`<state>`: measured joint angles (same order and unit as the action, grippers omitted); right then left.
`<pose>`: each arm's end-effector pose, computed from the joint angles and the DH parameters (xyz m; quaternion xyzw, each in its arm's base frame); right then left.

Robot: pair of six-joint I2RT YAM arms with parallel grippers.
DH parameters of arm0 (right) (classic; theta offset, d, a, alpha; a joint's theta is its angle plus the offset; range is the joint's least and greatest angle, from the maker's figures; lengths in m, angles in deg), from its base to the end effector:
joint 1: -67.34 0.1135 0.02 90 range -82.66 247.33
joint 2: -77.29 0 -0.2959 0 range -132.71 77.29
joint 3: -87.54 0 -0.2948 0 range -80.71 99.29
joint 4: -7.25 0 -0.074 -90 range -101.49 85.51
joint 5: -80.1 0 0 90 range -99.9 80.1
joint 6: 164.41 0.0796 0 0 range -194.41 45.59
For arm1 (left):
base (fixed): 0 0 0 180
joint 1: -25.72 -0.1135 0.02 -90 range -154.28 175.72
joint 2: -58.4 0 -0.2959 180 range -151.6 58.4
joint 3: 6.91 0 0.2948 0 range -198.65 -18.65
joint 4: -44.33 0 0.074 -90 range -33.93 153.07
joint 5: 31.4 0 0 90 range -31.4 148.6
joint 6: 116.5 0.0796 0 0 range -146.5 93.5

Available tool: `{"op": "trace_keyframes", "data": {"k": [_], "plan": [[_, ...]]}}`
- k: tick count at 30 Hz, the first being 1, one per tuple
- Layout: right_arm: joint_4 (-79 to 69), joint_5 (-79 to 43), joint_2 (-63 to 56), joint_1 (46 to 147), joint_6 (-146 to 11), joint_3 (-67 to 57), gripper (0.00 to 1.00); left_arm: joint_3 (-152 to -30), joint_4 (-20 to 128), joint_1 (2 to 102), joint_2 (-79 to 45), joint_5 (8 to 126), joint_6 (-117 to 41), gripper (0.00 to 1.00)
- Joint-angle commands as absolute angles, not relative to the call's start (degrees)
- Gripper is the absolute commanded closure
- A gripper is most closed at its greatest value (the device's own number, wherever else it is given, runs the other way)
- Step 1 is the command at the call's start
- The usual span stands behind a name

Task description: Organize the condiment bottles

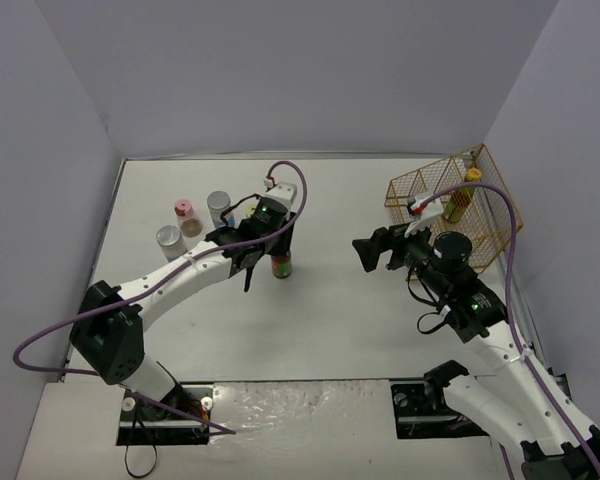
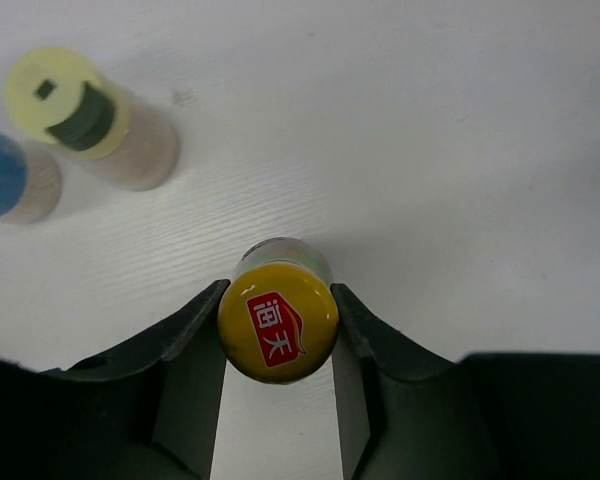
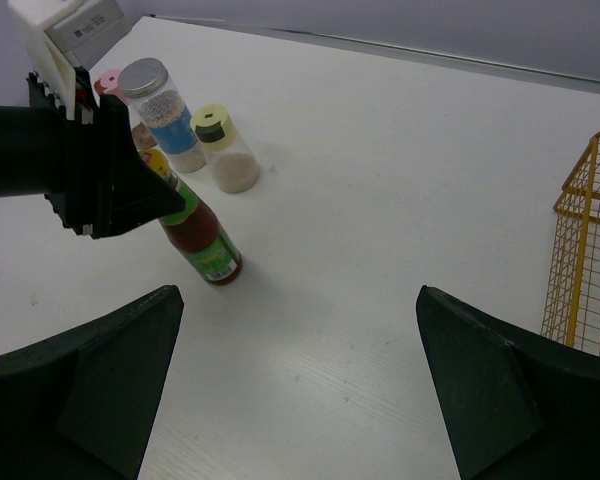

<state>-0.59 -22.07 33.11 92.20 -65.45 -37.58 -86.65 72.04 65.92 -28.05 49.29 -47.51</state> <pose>0.2190 0.1199 0.3820 -0.1709 0.6681 0.2795 0.6680 0.3293 -0.2615 0.2882 0.1097 0.8757 -0.1748 0.4365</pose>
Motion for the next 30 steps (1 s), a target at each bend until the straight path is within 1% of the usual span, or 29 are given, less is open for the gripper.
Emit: {"op": "trace_keyframes", "data": {"k": [1,4,6,7,11,16,18,24,28,30], "plan": [[1.19,-19.53,34.01,92.52,-65.01,-37.47,0.00,-93.91,67.23,69.72,-31.10,51.70,-46.92,0.90],[0.62,-18.90,34.16,92.50,-65.12,-37.61,0.00,-95.67,67.30,71.10,-33.59,52.36,-47.07,0.82],[0.27,-18.70,34.22,92.56,-65.18,-37.89,0.00,-96.39,67.24,71.65,-34.37,52.85,-47.48,0.61],[0.22,-18.72,34.16,92.56,-65.18,-37.88,0.00,-96.62,67.52,71.71,-34.45,52.72,-47.56,0.54],[0.00,-18.77,33.56,92.56,-65.27,-37.50,0.00,-97.53,68.91,71.77,-34.02,51.96,-47.92,0.29],[-0.44,-19.19,31.98,92.56,-65.91,-36.06,0.00,-99.37,72.06,71.77,-30.66,49.92,-48.25,0.05],[-0.40,-19.54,31.11,92.56,-66.18,-35.16,0.00,-99.82,73.36,71.65,-28.48,48.54,-48.22,0.03],[0.30,-21.47,24.05,92.85,-67.03,-32.55,0.00,-98.17,78.85,69.55,-18.80,42.80,-47.22,0.03],[2.81,-22.30,19.10,94.25,-67.75,-31.24,0.00,-92.70,82.20,66.22,-9.63,40.51,-47.22,0.03],[3.83,-22.63,15.95,96.61,-68.16,-30.13,0.00,-89.33,84.14,63.59,-2.91,39.63,-47.32,0.03]]}}
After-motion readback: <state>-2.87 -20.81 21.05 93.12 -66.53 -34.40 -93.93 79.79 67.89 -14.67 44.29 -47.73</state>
